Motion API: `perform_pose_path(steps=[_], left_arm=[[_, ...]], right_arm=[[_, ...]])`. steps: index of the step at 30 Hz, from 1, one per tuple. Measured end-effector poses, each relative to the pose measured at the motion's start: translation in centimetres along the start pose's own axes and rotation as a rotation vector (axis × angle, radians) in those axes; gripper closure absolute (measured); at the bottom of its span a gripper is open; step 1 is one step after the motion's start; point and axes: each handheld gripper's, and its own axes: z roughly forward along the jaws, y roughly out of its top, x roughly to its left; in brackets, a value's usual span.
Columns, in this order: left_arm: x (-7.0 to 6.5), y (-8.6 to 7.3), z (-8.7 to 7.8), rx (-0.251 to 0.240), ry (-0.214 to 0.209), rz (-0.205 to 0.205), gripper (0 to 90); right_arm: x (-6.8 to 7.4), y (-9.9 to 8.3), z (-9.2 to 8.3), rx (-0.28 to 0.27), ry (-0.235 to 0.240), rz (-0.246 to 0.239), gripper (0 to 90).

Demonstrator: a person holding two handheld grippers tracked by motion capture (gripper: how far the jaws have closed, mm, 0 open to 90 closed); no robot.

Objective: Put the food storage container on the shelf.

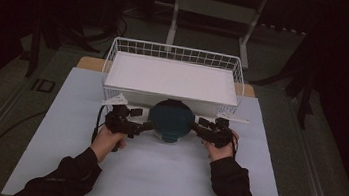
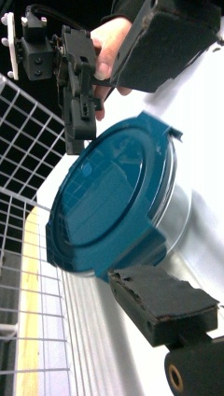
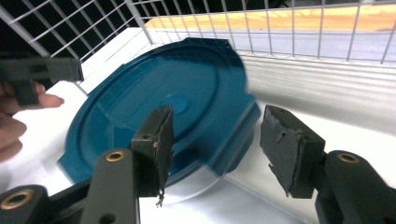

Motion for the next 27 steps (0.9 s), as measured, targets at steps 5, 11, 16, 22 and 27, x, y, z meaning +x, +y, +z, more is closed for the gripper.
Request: perform_pose_path(steps=[5,11,16,22,27], left_arm=[[-2.0,-0.6,-1.1,0.054,-0.018,0.063,1.2],[-3.8,-1.2,-2.7,0.067,-0.033,0.088,0.4],[-4.9,-1.6,-4.0,0.061,-0.028,0.111,0.3],[-5.5,-2.7,-4.9,0.050,-0.030,0.110,0.3],[-6.0,-3.5,-5.3,0.054,-0.027,0.115,0.4]], right_arm=[[1.9,-0.3,-1.5,0.018,0.018,-0.049,43.0],[3.5,-0.9,-2.6,0.022,0.057,-0.061,43.2],[4.9,-1.9,-2.9,0.038,0.083,-0.067,49.4],[6.4,-3.2,-2.4,0.091,0.122,-0.075,59.0],[7.1,-3.8,-1.6,0.130,0.122,-0.098,72.4]])
